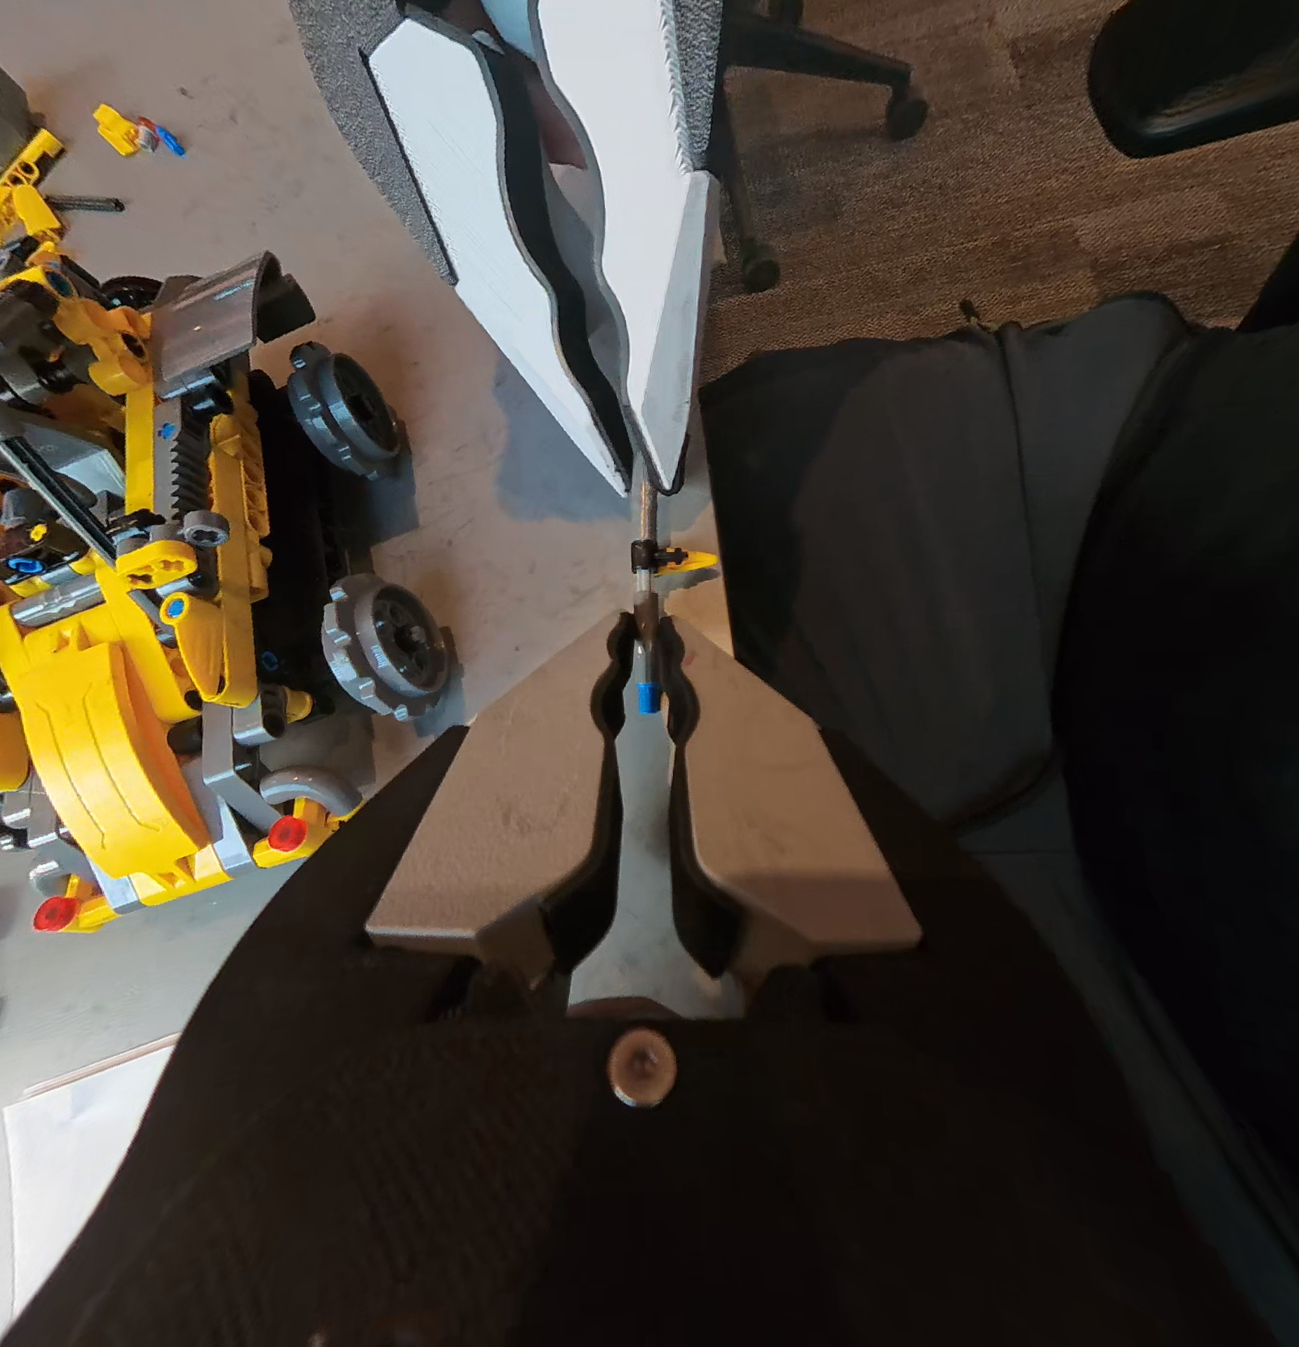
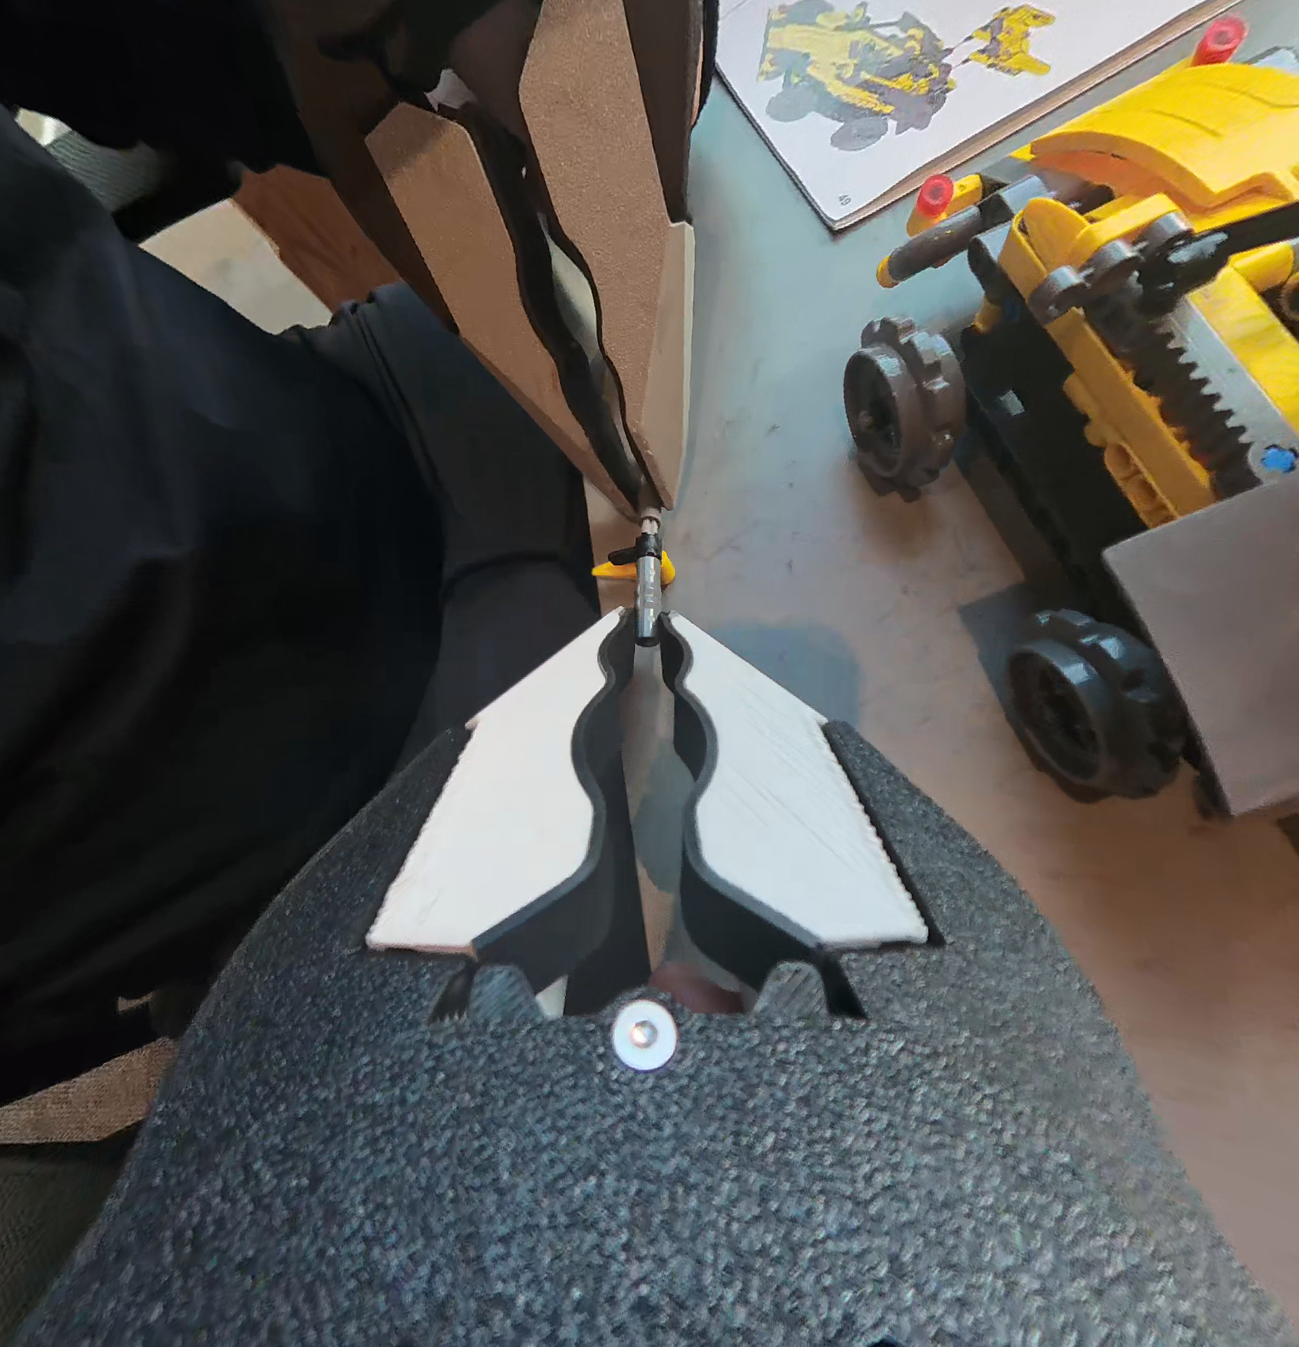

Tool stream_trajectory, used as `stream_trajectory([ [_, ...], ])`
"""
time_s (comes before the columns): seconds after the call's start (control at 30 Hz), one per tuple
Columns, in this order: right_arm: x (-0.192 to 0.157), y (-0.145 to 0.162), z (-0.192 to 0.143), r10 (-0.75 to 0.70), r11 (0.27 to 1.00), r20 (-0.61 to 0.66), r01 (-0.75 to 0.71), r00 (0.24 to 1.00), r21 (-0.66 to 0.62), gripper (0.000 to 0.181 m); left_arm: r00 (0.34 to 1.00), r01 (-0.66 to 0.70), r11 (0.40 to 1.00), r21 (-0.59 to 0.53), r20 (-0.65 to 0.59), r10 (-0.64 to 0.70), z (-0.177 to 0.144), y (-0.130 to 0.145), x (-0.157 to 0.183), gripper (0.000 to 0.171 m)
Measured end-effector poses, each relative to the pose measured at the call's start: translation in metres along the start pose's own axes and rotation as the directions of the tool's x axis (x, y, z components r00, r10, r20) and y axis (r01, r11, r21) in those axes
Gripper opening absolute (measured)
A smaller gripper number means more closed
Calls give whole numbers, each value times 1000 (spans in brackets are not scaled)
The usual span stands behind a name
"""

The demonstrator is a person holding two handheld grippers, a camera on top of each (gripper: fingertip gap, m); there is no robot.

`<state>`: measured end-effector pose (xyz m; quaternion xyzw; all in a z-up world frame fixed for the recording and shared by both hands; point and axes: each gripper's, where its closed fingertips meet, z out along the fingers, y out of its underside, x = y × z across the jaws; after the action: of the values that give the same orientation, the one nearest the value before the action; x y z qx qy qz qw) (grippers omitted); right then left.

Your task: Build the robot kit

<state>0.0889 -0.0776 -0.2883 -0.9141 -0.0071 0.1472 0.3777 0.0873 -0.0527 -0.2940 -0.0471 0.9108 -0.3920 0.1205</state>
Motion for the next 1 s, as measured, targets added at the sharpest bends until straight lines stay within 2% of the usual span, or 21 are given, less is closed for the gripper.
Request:
stream_trajectory([
  [0.2,-1,-6,1,-13,1000,46,12,999,25,3,1000,7,1000,-4,-2,-7,-1,1,-1,2],
  [0.4,1,-9,2,-31,999,31,31,999,-9,3,1000,19,1000,-6,-6,-19,-1,1,-2,2],
  [0.73,-1,-4,4,19,996,0,-19,1000,92,4,999,41,999,0,-16,-41,0,0,0,2],
  [0.93,-1,-6,7,-94,987,-193,117,977,110,4,993,116,993,-7,-15,-116,-2,2,0,2],
  [1.0,-1,-6,8,-102,984,-220,131,970,122,3,993,115,993,-10,-8,-115,-2,2,-1,2],
])
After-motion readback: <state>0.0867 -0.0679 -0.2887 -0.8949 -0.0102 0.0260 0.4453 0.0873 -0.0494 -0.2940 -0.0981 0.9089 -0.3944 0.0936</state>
